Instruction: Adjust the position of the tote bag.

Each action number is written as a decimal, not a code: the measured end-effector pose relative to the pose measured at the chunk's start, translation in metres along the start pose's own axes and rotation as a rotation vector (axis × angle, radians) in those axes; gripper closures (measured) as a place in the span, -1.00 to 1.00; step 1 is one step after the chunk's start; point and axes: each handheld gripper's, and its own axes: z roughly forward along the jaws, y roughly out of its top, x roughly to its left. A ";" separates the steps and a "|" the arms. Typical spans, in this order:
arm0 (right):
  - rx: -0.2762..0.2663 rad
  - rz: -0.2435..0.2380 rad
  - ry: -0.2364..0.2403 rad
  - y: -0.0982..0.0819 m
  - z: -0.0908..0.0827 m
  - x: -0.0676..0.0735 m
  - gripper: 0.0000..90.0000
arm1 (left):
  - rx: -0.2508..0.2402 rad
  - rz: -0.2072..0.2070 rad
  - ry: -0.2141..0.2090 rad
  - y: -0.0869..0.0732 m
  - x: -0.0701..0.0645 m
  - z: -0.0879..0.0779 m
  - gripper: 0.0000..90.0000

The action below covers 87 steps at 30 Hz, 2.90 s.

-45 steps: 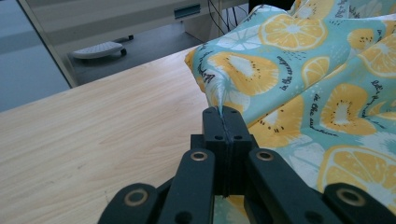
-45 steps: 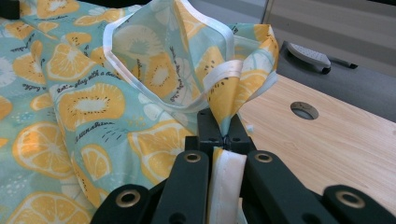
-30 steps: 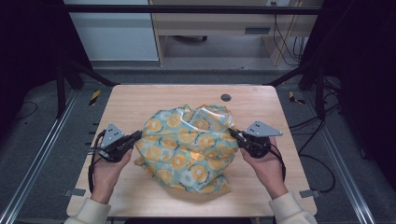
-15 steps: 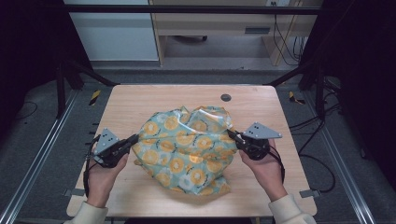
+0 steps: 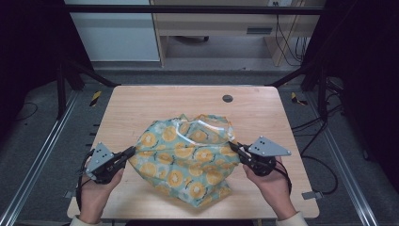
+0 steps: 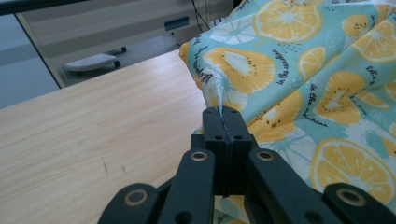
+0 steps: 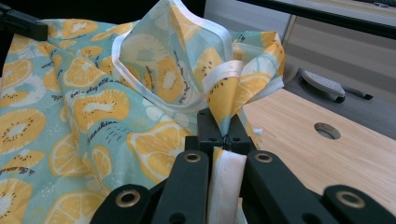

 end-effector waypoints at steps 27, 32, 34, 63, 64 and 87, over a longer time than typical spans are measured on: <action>-0.021 -0.008 0.159 -0.045 -0.027 0.030 0.98 | 0.111 0.062 -0.109 -0.034 -0.016 -0.025 1.00; -0.021 -0.005 0.203 -0.057 -0.035 0.034 0.98 | 0.155 0.098 -0.141 -0.039 -0.022 -0.024 1.00; -0.017 -0.014 0.221 -0.060 -0.037 0.035 0.98 | 0.176 0.104 -0.159 -0.041 -0.022 -0.022 1.00; 0.338 0.007 0.235 -0.090 0.018 0.025 0.95 | 0.469 0.253 -0.088 -0.053 -0.015 0.058 1.00; 0.345 0.013 0.229 -0.090 0.020 0.024 0.95 | 0.469 0.249 -0.087 -0.053 -0.014 0.060 1.00; 0.307 0.095 0.091 -0.078 0.007 0.018 -0.48 | 0.357 0.113 -0.006 -0.043 -0.011 0.059 0.18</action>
